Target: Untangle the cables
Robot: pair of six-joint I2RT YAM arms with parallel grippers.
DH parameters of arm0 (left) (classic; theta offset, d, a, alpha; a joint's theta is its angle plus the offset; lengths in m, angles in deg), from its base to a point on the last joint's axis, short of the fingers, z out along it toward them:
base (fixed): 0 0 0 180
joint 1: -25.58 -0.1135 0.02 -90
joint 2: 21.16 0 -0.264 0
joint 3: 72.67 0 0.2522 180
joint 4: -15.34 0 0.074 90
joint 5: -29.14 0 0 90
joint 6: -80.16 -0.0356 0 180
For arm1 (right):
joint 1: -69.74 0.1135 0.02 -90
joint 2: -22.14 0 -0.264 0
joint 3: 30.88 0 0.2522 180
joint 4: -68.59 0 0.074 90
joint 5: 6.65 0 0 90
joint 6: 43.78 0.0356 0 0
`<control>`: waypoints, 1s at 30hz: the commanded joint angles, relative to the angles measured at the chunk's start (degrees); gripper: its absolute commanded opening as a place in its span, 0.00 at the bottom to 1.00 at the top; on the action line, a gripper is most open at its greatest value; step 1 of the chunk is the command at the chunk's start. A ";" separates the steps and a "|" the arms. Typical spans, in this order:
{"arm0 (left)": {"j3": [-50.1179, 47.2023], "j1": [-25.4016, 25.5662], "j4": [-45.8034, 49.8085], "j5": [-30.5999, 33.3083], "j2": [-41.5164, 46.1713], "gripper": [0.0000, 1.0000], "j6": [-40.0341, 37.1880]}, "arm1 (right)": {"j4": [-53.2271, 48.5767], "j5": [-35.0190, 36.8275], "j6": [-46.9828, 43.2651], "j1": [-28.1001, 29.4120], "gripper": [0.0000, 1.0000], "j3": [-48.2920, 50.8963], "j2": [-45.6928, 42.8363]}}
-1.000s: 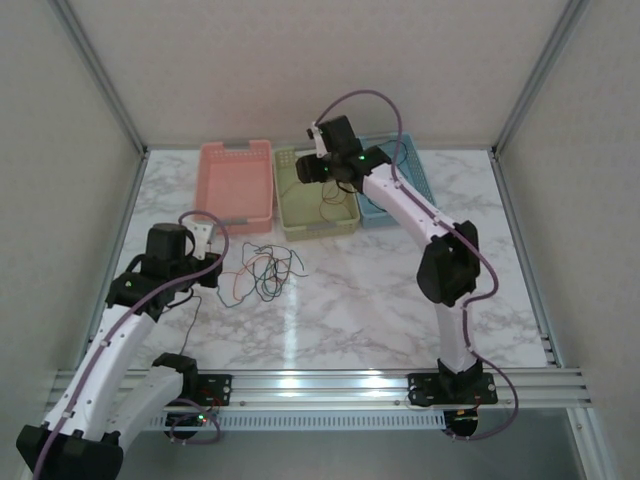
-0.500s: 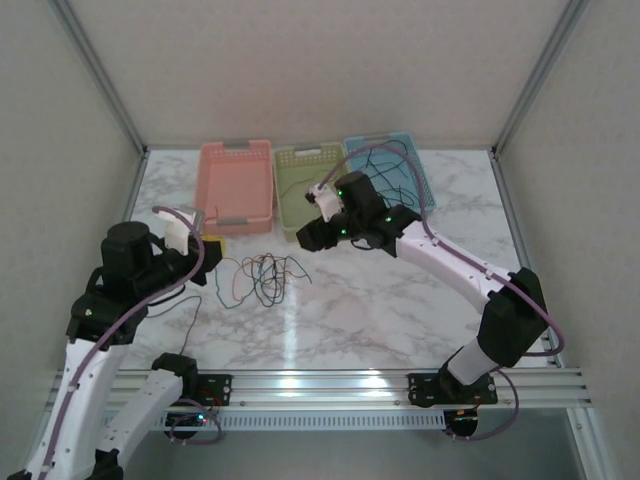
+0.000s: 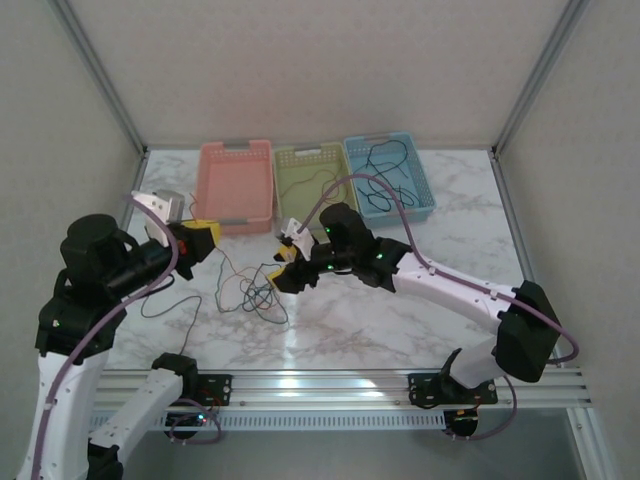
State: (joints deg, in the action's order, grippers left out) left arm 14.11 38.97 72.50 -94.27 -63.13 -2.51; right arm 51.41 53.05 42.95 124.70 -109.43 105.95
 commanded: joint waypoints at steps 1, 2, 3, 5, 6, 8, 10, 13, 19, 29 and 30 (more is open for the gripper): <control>2.49 -0.29 -0.17 -2.28 -1.03 0.00 3.25 | 5.46 -0.07 -2.50 2.15 0.62 -4.05 3.02; 2.85 -0.29 -0.15 -2.76 -1.27 0.00 3.44 | 6.05 0.72 -2.62 2.55 0.62 -4.47 3.66; 3.16 -0.29 -0.13 -3.21 -1.42 0.00 3.71 | 7.01 0.79 -2.45 2.86 0.63 -4.90 4.47; 3.36 -0.29 -0.30 -3.91 -1.39 0.00 4.13 | 8.36 -0.25 -1.68 3.52 0.64 -6.02 6.22; 3.51 -0.26 -0.16 -4.20 -1.44 0.00 4.20 | 8.22 -0.74 -1.71 4.12 0.64 -7.02 7.20; 4.04 -0.29 0.35 -4.21 -1.57 0.00 4.32 | 7.65 -0.94 -2.18 5.25 0.64 -8.67 8.89; 4.37 -0.29 0.66 -4.08 -1.66 0.00 4.09 | 7.38 -1.70 -2.44 5.73 0.62 -9.82 10.14; 4.75 -0.29 0.51 -3.86 -1.71 0.00 4.40 | 8.02 -3.89 -1.04 5.86 0.58 -11.01 11.50; 5.11 -0.29 0.55 -3.77 -2.18 0.00 4.88 | 6.71 -5.26 -1.39 6.90 0.41 -13.12 13.05; 6.27 -0.25 2.27 0.99 -1.14 0.51 4.21 | 4.94 -0.76 -1.82 6.83 0.00 -13.06 9.74; 5.97 -0.29 2.31 2.19 -0.68 0.71 4.18 | 4.54 0.46 -1.83 6.75 0.00 -13.13 9.11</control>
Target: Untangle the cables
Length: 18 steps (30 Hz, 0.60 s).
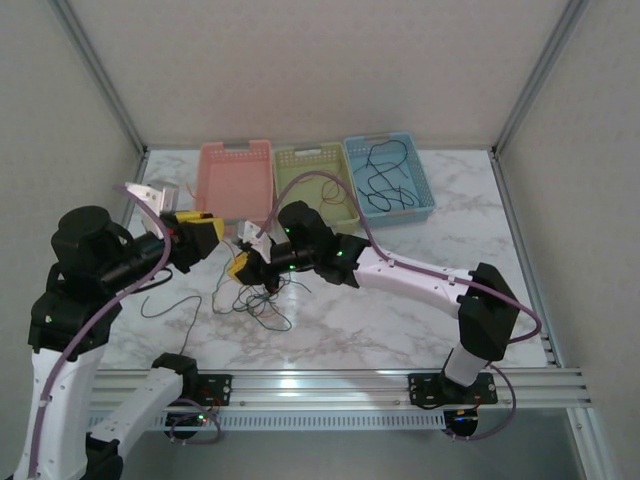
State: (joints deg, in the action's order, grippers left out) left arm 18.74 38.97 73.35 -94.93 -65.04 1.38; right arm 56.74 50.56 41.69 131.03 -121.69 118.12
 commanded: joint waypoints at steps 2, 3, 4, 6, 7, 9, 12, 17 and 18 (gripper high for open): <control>0.61 -0.29 1.76 5.97 2.53 1.00 0.14 | -1.79 5.27 0.01 0.12 0.00 -1.65 -4.26; 0.20 -0.29 2.23 7.21 3.17 1.00 -0.47 | -1.91 5.96 1.01 -0.39 0.00 -2.09 -5.14; -0.22 -0.29 2.89 8.31 3.74 1.00 -1.16 | -1.91 6.97 2.16 -0.84 0.00 -2.42 -5.99; -1.18 -0.29 4.49 10.77 4.52 1.00 -1.79 | -1.91 8.92 4.23 -1.74 0.00 -3.08 -7.91; -1.79 -0.29 5.42 11.74 4.63 1.00 -1.90 | -2.06 9.74 4.94 -2.13 0.00 -3.42 -8.89; -3.66 -0.29 7.34 14.33 4.92 1.00 -1.07 | -2.35 10.95 6.69 -3.27 0.00 -4.04 -11.18; -7.80 -0.25 7.76 14.69 6.34 1.00 1.03 | -2.35 11.95 9.73 -5.46 0.00 -4.02 -14.44; -15.24 -0.29 5.51 8.49 9.93 1.00 1.79 | -3.66 11.50 12.97 -9.63 0.00 -4.51 -17.99; -16.14 -0.29 5.69 7.48 9.96 1.00 1.78 | -3.82 11.33 12.96 -10.16 0.00 -4.51 -18.58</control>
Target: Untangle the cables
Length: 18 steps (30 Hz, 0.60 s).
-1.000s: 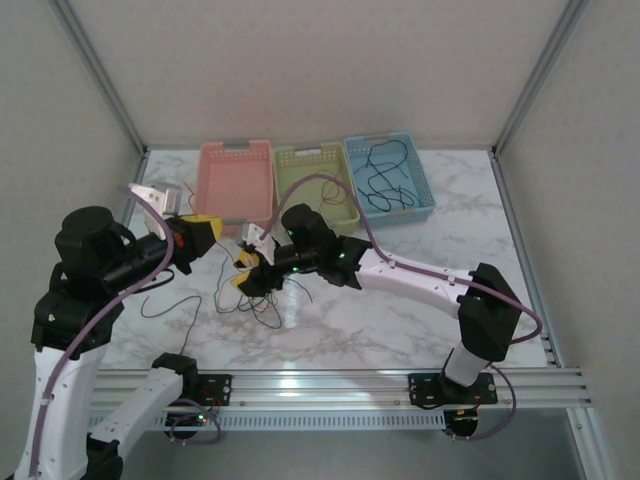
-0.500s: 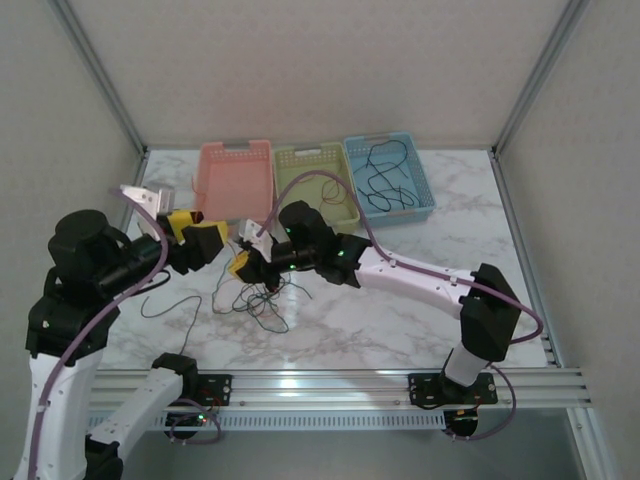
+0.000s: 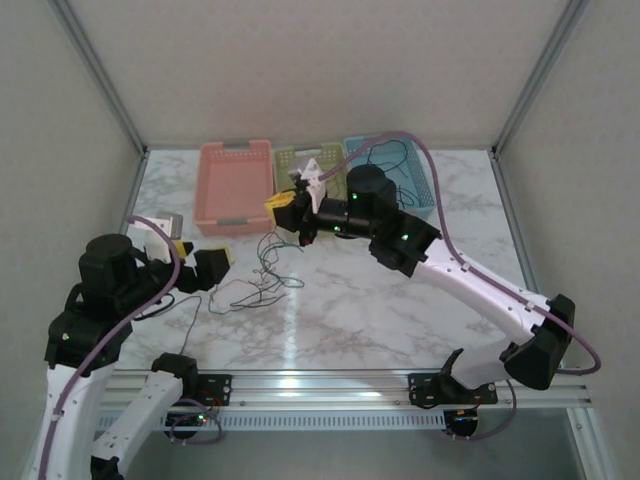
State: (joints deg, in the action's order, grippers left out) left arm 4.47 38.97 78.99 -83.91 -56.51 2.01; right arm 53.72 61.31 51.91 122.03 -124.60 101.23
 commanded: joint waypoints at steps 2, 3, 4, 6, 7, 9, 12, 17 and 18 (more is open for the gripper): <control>-3.02 -0.29 0.04 -6.31 0.60 1.00 0.83 | -1.72 0.15 2.52 -1.79 0.00 -2.18 -2.16; -3.37 -0.29 -0.24 -7.95 -0.15 1.00 0.63 | -2.37 -0.24 2.11 -1.85 0.00 -2.75 -2.27; -3.63 -0.28 -0.91 -9.14 -0.71 0.99 0.90 | -2.71 -0.19 1.94 -1.86 0.00 -3.03 -2.35; -3.66 -0.29 -3.27 -13.15 -2.41 0.98 1.83 | -3.18 0.06 2.04 -1.87 0.00 -3.42 -2.11; -3.59 -0.29 -4.76 -15.43 -3.20 0.97 2.34 | -3.28 0.47 2.25 -1.84 0.00 -3.46 -1.99; -3.61 -0.25 -8.50 -19.75 -5.01 0.94 4.49 | -3.44 1.28 2.80 -1.86 0.00 -3.49 -1.44; -2.96 0.20 -10.82 -22.41 -7.74 0.90 6.21 | -3.09 1.48 4.05 -1.88 0.00 -3.57 -0.46; -3.02 3.79 -12.86 -19.62 -10.28 0.86 7.58 | -2.15 0.76 6.23 -1.86 0.00 -3.83 1.03; -3.31 4.45 -14.02 -19.26 -10.54 0.85 8.20 | -2.15 0.66 6.39 -1.85 0.00 -3.84 1.17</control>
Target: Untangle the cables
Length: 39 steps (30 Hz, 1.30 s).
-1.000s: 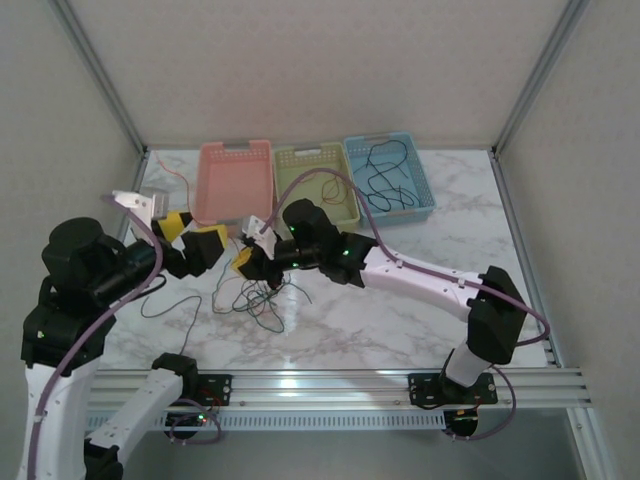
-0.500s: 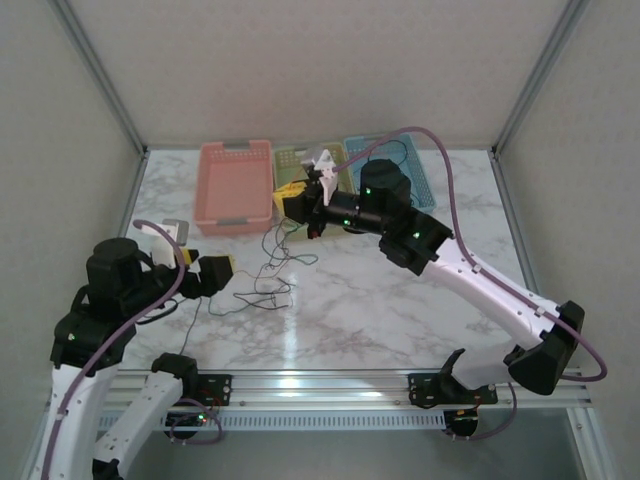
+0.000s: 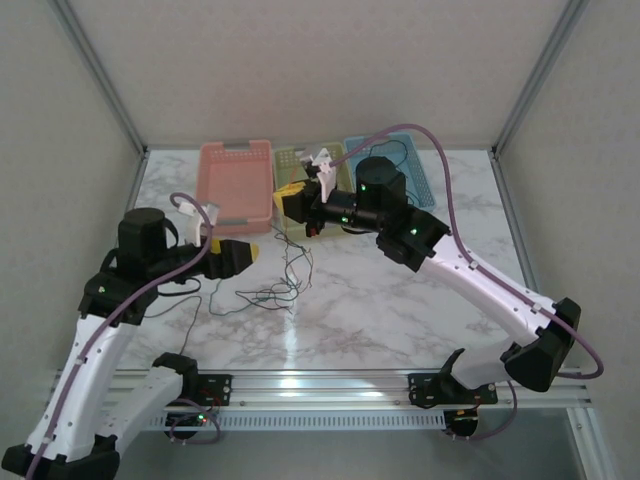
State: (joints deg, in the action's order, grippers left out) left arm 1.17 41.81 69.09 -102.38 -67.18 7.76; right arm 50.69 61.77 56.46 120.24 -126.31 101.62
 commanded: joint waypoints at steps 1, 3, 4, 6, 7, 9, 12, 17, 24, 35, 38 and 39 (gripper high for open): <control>-0.42 2.31 -5.51 -0.39 -0.30 0.85 3.74 | 1.00 0.11 1.86 -0.08 0.00 -2.10 0.99; -0.79 3.72 -8.21 -0.23 -1.52 0.84 5.97 | 1.06 -0.09 2.04 -0.05 0.00 -2.11 1.22; -0.63 4.51 -8.83 0.47 -2.30 0.84 6.84 | 0.99 -0.14 2.14 -0.05 0.00 -2.14 1.30; -0.11 5.36 -8.79 2.10 -3.80 0.82 8.08 | 0.98 -0.28 2.12 -0.03 0.00 -1.99 1.42; 0.05 5.64 -8.78 2.52 -4.51 0.80 8.47 | 1.06 -0.24 2.08 -0.10 0.00 -1.97 1.45; -0.08 6.24 -9.13 4.12 -5.46 0.78 9.59 | 1.23 -0.43 2.08 -0.08 0.00 -1.84 1.43; -0.74 7.14 -11.10 5.80 -6.88 0.75 12.68 | 1.26 -0.88 2.17 -0.10 0.00 -2.12 1.65; -0.82 7.84 -14.16 9.26 -8.55 0.61 18.07 | 1.08 -0.88 1.67 -0.05 0.00 -2.00 1.59; -0.57 10.17 -14.62 7.92 -10.23 0.59 18.86 | 0.80 -0.66 1.38 -0.07 0.00 -2.26 1.77; -1.81 10.30 -14.01 7.40 -10.73 0.50 18.41 | 0.36 -0.78 1.06 -0.05 0.00 -2.67 1.79; -1.54 10.31 -14.14 7.65 -11.15 0.50 18.51 | 0.45 -1.05 1.34 -0.06 0.00 -2.72 1.82; -1.46 10.31 -14.18 7.71 -11.20 0.49 18.52 | 0.43 -1.10 1.31 -0.05 0.00 -2.78 1.84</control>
State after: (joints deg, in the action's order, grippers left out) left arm -0.52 51.54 55.65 -94.82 -78.04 25.60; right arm 50.66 61.66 57.82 120.24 -126.92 102.89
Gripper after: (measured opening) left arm 0.491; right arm 0.048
